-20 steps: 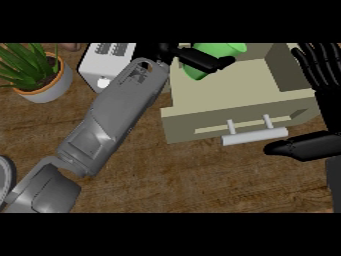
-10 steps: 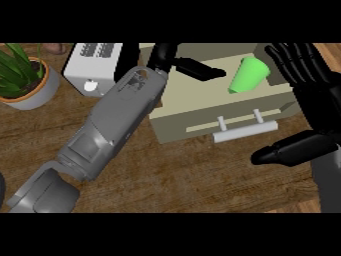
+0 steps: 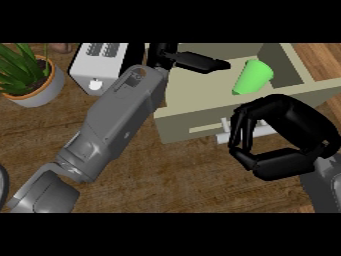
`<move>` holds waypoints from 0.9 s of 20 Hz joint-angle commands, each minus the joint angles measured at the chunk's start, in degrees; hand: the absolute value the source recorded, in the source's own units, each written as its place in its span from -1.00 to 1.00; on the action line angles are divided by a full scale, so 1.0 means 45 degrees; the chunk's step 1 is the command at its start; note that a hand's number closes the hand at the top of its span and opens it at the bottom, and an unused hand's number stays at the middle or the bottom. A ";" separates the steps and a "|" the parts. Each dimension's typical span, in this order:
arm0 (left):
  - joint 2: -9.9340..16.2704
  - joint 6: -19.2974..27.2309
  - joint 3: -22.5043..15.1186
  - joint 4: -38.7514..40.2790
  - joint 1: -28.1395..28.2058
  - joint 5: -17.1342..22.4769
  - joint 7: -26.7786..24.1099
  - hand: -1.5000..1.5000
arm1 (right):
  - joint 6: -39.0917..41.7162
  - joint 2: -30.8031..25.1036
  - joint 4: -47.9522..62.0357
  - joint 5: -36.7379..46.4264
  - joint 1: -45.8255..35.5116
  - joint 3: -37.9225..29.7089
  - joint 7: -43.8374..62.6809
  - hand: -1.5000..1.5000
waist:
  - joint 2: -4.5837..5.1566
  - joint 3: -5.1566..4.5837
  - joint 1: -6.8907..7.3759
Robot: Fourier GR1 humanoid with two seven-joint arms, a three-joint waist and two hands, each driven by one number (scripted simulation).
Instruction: Pick up the cup, place it into the drawer and close the drawer
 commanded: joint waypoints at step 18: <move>0.0060 -0.0662 0.0563 -0.0546 0.1760 0.1431 -0.1858 -1.00 | -0.1857 -0.0830 0.6148 0.9368 0.0108 0.3303 -0.2678 -1.00 | -0.0328 0.0023 0.2748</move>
